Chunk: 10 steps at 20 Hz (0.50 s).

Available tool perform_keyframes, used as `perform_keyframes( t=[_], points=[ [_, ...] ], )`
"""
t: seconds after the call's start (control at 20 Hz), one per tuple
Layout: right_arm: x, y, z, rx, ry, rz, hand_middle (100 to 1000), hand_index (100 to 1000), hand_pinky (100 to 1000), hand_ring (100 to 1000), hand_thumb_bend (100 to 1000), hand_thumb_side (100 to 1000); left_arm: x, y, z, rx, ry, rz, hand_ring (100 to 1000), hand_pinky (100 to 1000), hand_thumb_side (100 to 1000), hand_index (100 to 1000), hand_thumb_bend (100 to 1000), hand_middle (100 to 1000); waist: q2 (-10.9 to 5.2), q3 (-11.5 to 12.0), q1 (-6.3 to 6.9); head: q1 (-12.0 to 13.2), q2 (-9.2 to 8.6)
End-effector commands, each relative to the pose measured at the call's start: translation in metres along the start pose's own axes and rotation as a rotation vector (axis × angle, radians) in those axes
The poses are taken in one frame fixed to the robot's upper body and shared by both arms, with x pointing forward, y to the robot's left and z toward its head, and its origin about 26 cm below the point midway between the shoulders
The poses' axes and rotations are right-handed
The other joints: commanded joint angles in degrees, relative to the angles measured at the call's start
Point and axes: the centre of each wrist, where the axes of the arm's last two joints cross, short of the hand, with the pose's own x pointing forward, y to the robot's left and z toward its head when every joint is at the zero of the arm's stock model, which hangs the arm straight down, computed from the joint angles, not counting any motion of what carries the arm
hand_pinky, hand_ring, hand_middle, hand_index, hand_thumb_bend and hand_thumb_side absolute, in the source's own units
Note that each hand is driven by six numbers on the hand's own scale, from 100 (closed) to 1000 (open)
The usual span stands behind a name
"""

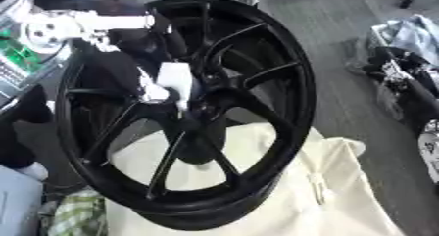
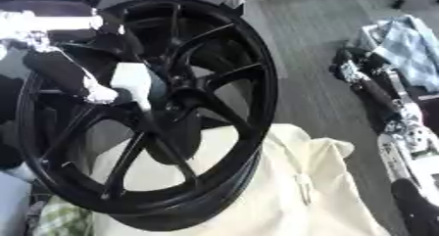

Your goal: Pull the pin out of the wheel hub.

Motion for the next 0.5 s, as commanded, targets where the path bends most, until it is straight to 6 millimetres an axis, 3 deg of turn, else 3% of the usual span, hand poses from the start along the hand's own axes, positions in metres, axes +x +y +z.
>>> perform_keyframes(
  t=[0.05,0.5],
  points=[
    [0.0068,-0.0018,-0.0025,0.002,-0.019,0.019,642,738,818,713,222,420,-0.0028,0.0050,0.0015,-0.049,0.049,0.026,858,900,274,829,443,798,-0.60,0.0,-0.32,0.1,-0.11],
    [0.0054,-0.0015,-0.0019,0.002,-0.014,0.018,642,738,818,713,218,424,-0.0067,0.0060,-0.0006,-0.035,0.052,0.025,853,896,265,829,430,792,-0.59,-0.1,-0.36,-0.8,-0.11]
  ],
)
